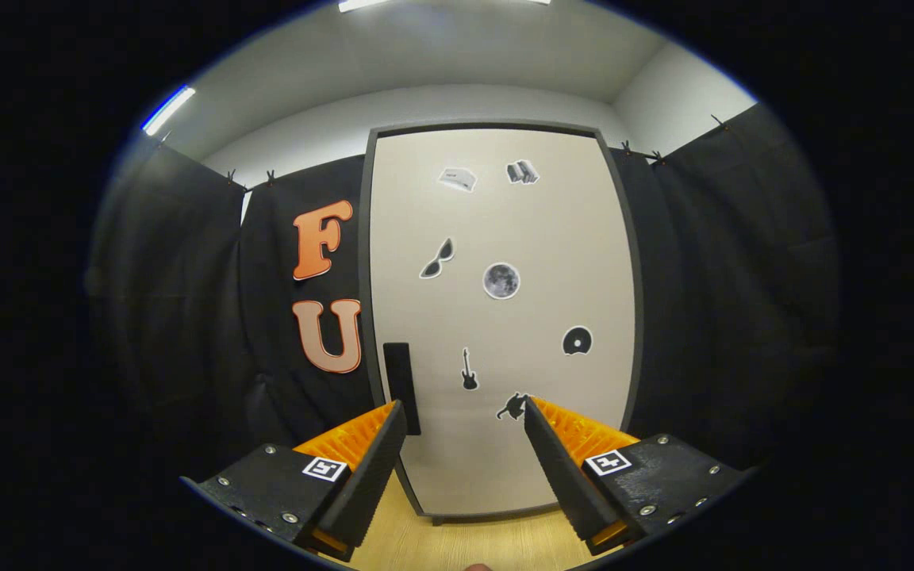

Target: Open the shoe cabinet door, grab the shoes and put them into the shoe cabinet, then close the shoe cabinet door.

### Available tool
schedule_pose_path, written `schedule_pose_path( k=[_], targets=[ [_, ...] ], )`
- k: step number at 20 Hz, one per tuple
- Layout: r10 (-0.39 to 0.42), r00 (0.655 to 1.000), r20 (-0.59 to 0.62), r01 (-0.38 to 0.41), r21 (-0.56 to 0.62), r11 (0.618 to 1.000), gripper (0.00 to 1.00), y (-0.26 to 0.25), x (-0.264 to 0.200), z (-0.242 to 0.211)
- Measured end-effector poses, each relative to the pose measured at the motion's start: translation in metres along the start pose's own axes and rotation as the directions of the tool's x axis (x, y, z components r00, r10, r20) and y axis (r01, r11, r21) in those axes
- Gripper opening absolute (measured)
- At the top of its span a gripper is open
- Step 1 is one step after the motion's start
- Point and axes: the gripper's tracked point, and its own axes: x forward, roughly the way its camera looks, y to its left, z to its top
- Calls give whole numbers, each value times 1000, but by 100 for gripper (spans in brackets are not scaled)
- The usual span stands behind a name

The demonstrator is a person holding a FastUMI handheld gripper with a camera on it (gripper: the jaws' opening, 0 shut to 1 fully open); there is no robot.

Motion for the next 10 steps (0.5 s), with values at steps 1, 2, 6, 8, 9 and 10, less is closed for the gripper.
schedule_pose_path(
  k=[1,2,6,8,9,10],
  targets=[
    [-8,1000,-1,8,3,1000,94,-7,-13,2],
    [-12,1000,1,12,6,1000,94,-13,-26,6],
    [-21,1000,10,21,-6,1000,94,-30,-73,17],
    [-23,1000,11,23,-6,1000,94,-34,-91,19],
    [-20,1000,5,20,2,1000,94,-36,-99,19],
    [-19,1000,-6,19,7,1000,94,-38,-106,17]
  ],
)
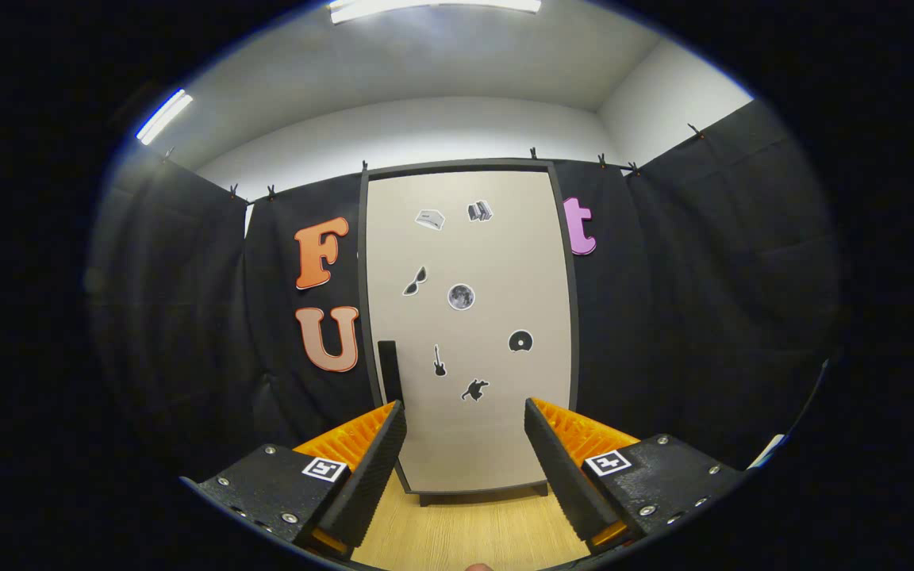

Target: Open the shoe cabinet door, grab the shoes and put them into the shoe cabinet, then close the shoe cabinet door.

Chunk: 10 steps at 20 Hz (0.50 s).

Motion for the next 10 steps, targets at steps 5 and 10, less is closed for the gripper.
schedule_pose_path(
  k=[5,10],
  targets=[
    [-9,1000,1,9,-9,1000,94,-7,-24,0],
    [-15,1000,8,15,-14,1000,94,-8,-32,3]
  ],
)
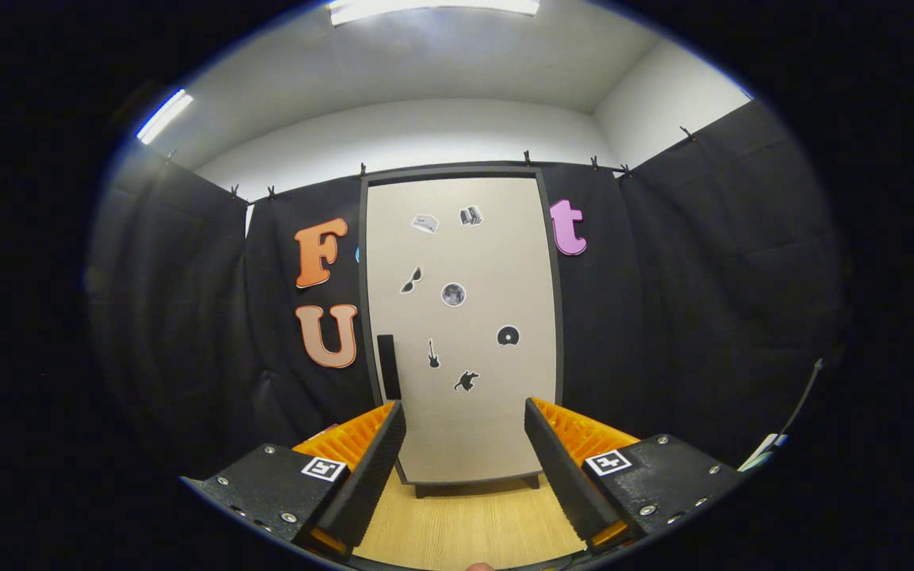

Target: Open the shoe cabinet door, grab the shoes and put them into the shoe cabinet, then close the shoe cabinet door.

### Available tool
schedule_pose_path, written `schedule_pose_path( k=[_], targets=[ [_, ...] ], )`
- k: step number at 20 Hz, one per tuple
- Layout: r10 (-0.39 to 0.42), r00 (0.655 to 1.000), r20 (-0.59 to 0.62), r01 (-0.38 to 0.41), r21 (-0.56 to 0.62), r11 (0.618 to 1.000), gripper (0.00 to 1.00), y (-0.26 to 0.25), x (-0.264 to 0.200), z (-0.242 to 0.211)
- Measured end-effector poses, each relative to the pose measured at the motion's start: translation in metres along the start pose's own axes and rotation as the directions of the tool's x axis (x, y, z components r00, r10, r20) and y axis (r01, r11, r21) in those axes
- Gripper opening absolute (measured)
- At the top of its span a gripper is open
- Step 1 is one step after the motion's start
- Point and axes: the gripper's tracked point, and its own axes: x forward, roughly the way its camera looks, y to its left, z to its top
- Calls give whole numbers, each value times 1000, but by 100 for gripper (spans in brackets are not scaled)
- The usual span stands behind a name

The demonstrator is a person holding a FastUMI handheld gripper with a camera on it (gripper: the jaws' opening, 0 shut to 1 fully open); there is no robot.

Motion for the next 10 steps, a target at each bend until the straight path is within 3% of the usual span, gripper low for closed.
schedule_pose_path(
  k=[10],
  targets=[
    [6,1000,-12,-6,-5,1000,94,7,4,-5]
  ],
)
